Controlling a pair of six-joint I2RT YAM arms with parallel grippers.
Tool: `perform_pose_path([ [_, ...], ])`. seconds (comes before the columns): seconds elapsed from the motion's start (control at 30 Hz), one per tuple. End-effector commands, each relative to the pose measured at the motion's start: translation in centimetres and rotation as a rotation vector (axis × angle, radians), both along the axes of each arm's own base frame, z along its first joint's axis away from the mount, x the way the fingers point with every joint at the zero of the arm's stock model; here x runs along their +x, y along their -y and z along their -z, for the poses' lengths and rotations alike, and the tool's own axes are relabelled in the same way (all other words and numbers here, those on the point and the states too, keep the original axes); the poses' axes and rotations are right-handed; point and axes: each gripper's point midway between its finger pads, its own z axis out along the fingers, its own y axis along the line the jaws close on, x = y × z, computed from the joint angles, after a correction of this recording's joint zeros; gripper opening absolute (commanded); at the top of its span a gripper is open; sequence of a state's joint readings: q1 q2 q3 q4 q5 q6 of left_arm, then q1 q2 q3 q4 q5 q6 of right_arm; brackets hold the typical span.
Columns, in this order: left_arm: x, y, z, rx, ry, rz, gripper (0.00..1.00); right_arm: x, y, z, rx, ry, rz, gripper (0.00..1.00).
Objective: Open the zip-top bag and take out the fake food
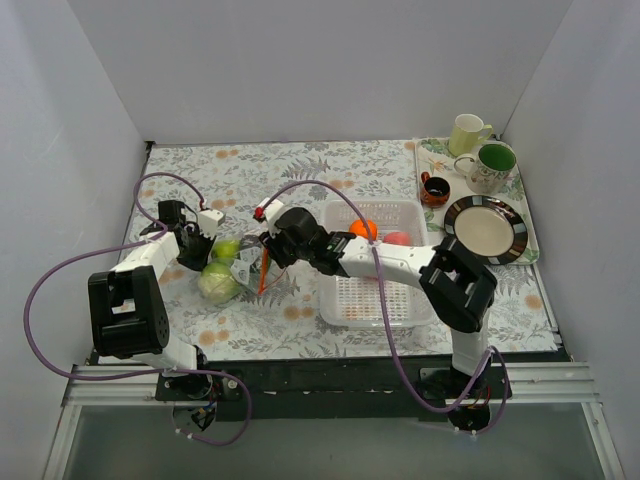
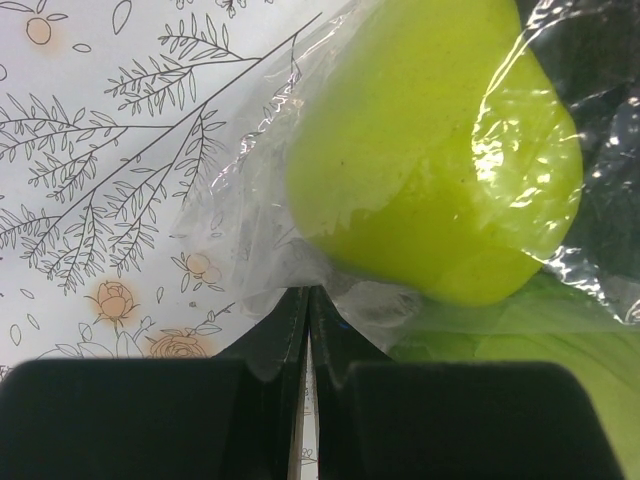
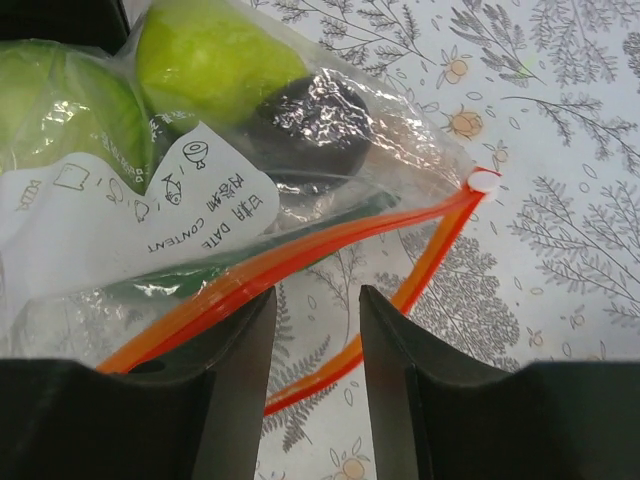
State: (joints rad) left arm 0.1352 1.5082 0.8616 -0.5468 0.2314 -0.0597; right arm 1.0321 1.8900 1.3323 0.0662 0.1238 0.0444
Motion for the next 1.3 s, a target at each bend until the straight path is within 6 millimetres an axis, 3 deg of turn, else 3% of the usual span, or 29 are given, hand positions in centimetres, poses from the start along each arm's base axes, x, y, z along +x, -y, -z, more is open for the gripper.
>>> perform_pose_path([
  [0.0,0.8,0.2,-1.3,0.001,0.041,0.01,0.0,-1.2,-3.1,0.5,0.029,-0.033,-0.079,0.52],
  [0.2,0.9,0.2,-1.4,-0.003,0.041,0.01,0.0,-4.1,-4.9,2.3,0.026,-0.063,-0.148,0.66],
  [0.33,1.0,0.2,-1.6,-0.005,0.042,0.008,0.0,-7.0,-6.7,1.2,0.125,-0.039,-0.275,0.78],
  [0.37,1.0,0.2,-1.6,-0.004,0.044,0.009,0.0,-8.4,-6.5,2.0,0.125,-0.044,-0.325,0.8],
  [0.4,0.9,0.1,-1.6,0.0,0.042,0.009,0.0,-8.8,-7.3,0.2,0.193,0.004,-0.361,0.85],
  [0.43,0.9,0.1,-1.7,0.002,0.043,0.008,0.0,-9.4,-7.4,-0.1,0.209,0.015,-0.389,0.89],
  [0.47,0.9,0.1,-1.8,0.009,0.048,0.012,0.0,-10.6,-7.6,-0.1,0.211,0.032,-0.447,0.9],
  [0.77,1.2,0.1,-2.0,0.005,0.053,0.012,0.0,-14.9,-7.9,2.6,0.142,-0.028,-0.662,0.96],
  [1.07,1.2,1.2,-2.6,-0.018,0.035,0.029,0.0,-14.4,-8.6,5.6,0.073,-0.045,-0.658,0.93],
  [1.27,-0.8,3.2,-2.4,-0.058,-0.019,0.085,0.0,-12.6,-9.6,7.1,0.051,-0.014,-0.591,0.84],
])
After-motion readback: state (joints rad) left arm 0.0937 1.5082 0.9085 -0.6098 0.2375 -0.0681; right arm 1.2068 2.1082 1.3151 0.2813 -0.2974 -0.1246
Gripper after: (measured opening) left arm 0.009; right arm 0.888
